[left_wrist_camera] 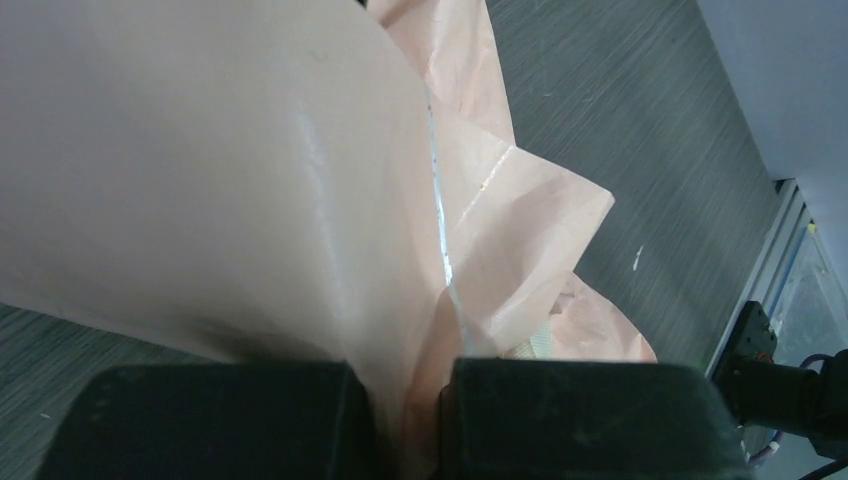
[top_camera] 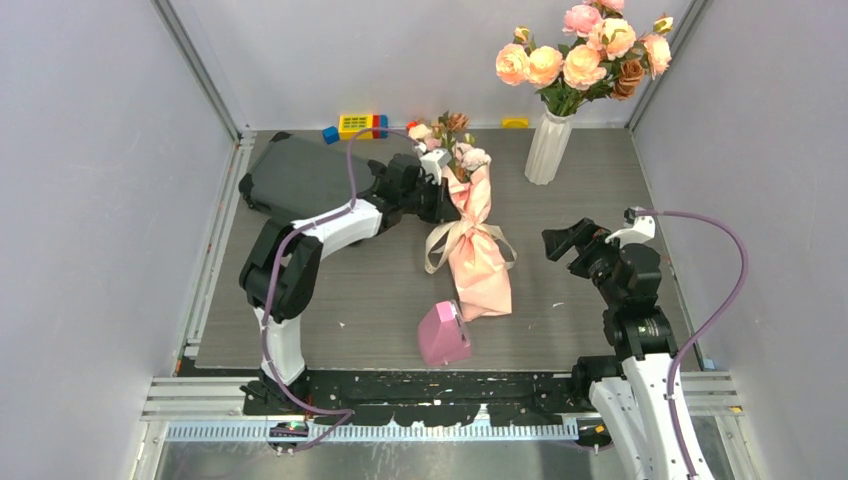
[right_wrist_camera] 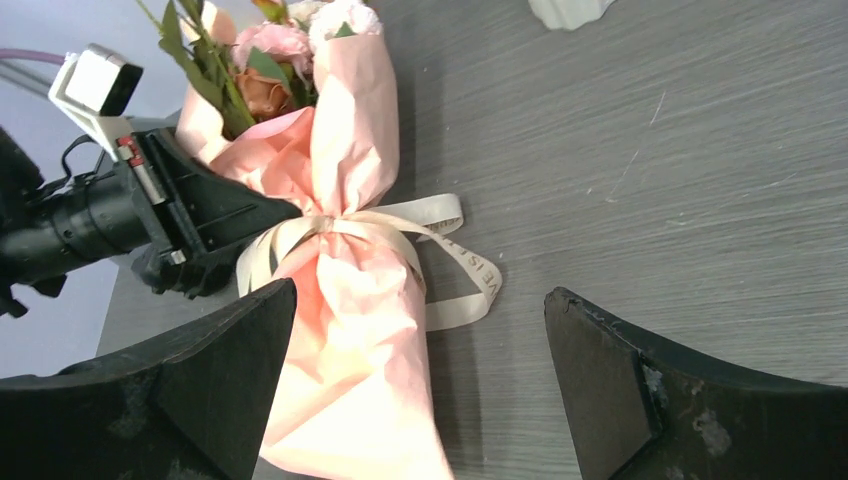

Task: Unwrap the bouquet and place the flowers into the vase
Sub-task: Place the fake flower at the center of the board.

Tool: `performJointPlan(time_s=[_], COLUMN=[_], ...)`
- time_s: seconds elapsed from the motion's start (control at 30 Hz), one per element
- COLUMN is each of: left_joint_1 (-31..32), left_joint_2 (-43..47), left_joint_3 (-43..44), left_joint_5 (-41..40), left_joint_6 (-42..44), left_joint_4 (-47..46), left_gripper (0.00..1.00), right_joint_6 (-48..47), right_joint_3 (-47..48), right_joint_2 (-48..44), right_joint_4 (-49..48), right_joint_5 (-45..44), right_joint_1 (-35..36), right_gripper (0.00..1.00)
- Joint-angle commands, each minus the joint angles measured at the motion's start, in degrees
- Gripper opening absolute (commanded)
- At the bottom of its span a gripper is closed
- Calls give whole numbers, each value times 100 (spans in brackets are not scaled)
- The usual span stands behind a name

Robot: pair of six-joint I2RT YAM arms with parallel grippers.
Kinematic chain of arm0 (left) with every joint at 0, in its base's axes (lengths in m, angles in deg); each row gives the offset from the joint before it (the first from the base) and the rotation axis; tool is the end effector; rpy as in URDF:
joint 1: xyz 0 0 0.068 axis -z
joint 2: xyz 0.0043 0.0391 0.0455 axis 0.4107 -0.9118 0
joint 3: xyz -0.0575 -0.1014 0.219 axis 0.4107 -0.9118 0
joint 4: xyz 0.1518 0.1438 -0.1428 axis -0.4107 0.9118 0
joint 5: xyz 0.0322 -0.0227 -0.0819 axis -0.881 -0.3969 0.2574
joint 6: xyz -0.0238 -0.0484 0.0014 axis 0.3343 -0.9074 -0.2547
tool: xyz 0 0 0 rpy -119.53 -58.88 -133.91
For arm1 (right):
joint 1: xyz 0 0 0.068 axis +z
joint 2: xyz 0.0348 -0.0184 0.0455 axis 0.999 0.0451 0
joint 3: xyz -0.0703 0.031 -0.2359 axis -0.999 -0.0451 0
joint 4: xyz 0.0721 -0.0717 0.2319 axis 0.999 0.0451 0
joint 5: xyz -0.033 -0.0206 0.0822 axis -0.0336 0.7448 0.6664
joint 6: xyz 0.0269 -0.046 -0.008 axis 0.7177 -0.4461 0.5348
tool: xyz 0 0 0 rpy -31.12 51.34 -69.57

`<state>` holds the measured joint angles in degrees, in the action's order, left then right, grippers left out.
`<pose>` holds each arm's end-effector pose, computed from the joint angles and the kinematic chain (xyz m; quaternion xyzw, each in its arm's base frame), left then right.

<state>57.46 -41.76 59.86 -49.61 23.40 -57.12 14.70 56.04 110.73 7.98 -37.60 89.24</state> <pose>0.3430 -0.2428 0.2124 0.1806 0.8317 -0.3981 0.3424 0.1496 0.0089 0.2746 0.1592 0.7737 0.2121 0.5753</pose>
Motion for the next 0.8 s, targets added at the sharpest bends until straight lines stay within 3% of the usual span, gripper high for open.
performJointPlan(time_s=[0.0,0.07,0.17,0.33,0.43,0.53,0.77], left_joint_1=[-12,-16,-30,-28,-25,-30,-72], left_joint_2=[-143,-247,-310,-147,142,563,1811], left_joint_3=[150,120,48,-1,-154,-373,-1096], left_joint_5=[111,104,48,-378,-768,-1192,-2050], left_joint_6=[406,483,559,739,874,920,568], left_joint_4=[-371,-319,-292,-42,107,284,1116], left_gripper=[0,2,17,53,69,79,90], right_joint_6=[163,203,294,333,331,367,600], right_joint_3=[-106,-166,-254,-272,-263,-202,346], right_joint_2=[185,268,425,821,1017,1168,1968], right_joint_4=[-326,-428,-606,-717,-723,-597,-54], right_joint_5=[437,568,722,901,934,930,962], right_joint_1=[26,26,25,25,28,37,142], right_gripper=[100,100,100,100,100,100,98])
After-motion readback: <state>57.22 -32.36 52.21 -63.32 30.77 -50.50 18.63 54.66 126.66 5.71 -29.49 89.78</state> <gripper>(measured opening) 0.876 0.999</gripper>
